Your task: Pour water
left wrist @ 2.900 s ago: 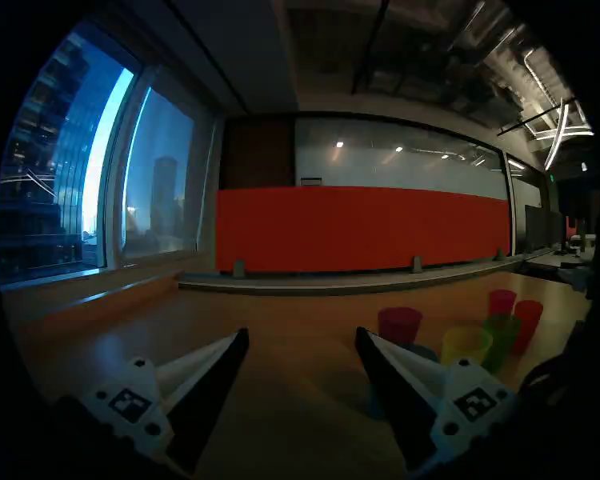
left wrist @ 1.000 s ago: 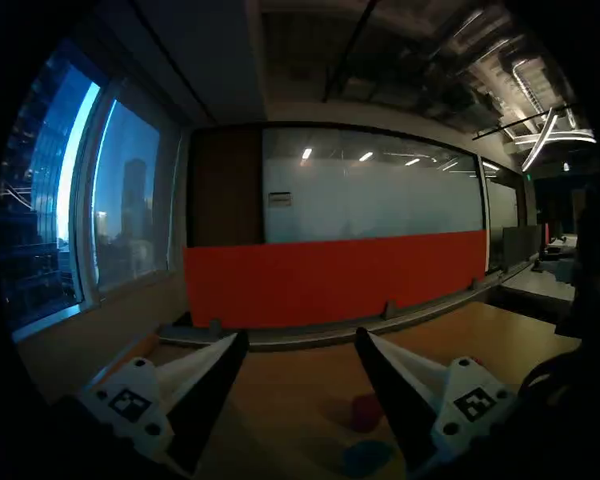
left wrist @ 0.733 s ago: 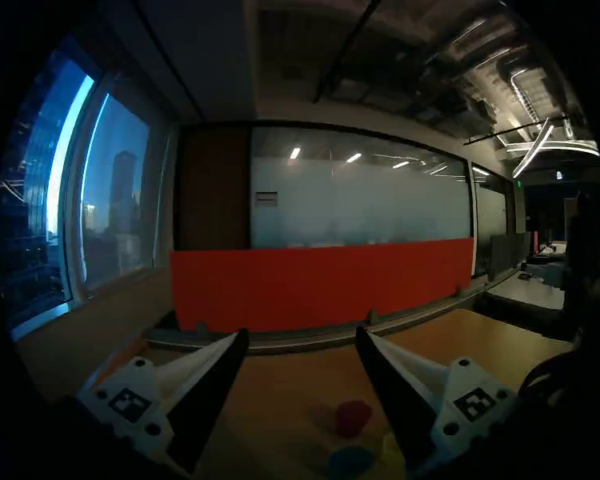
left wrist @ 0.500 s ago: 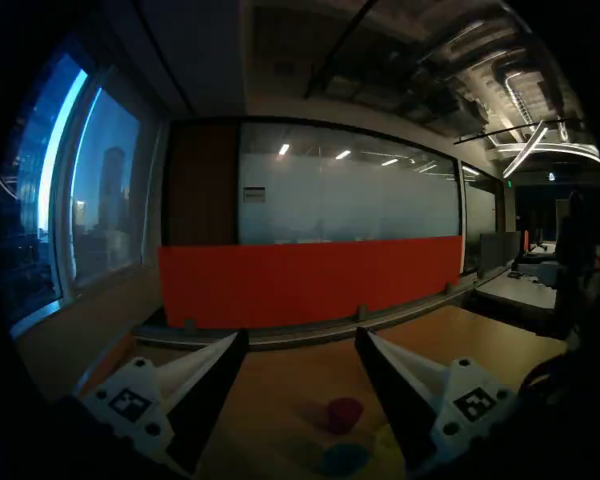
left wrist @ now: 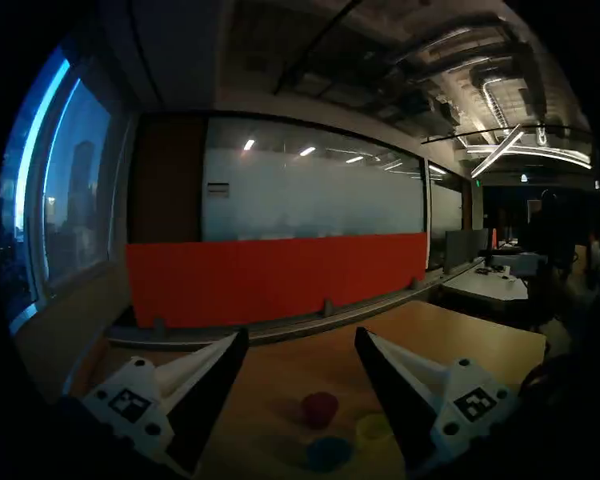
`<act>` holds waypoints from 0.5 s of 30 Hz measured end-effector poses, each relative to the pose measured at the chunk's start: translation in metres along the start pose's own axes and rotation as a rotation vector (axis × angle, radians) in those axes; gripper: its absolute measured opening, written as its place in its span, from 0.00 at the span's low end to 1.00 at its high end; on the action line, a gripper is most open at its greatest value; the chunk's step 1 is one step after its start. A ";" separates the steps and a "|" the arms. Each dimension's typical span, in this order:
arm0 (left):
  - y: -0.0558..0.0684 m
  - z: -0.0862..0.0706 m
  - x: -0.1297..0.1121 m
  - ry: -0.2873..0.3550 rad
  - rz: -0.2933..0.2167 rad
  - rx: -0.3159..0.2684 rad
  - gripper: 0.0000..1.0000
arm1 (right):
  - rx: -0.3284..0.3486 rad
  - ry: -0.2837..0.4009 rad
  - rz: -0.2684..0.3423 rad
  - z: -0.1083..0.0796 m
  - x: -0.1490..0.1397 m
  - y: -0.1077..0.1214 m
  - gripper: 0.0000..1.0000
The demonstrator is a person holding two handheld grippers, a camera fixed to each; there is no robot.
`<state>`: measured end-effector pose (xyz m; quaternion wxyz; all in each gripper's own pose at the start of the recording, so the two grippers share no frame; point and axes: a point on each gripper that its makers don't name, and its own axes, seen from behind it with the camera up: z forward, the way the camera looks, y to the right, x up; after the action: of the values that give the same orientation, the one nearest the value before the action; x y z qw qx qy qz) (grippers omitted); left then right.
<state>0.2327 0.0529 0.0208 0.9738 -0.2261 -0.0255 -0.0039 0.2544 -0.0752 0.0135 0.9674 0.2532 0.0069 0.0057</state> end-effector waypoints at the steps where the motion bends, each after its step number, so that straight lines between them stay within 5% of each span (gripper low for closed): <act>1: 0.001 0.000 0.001 -0.001 -0.006 -0.011 0.99 | 0.019 0.002 0.000 0.000 0.002 -0.004 1.00; 6: 0.009 -0.001 0.001 -0.008 -0.018 -0.071 0.99 | 0.095 -0.003 -0.021 0.002 0.006 -0.020 1.00; 15: 0.015 0.002 -0.016 -0.052 0.035 -0.109 0.99 | 0.171 -0.033 -0.065 0.008 -0.002 -0.041 1.00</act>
<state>0.2174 0.0670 0.0148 0.9589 -0.2791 -0.0468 0.0179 0.2524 -0.1151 0.0006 0.9419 0.3344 -0.0004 -0.0304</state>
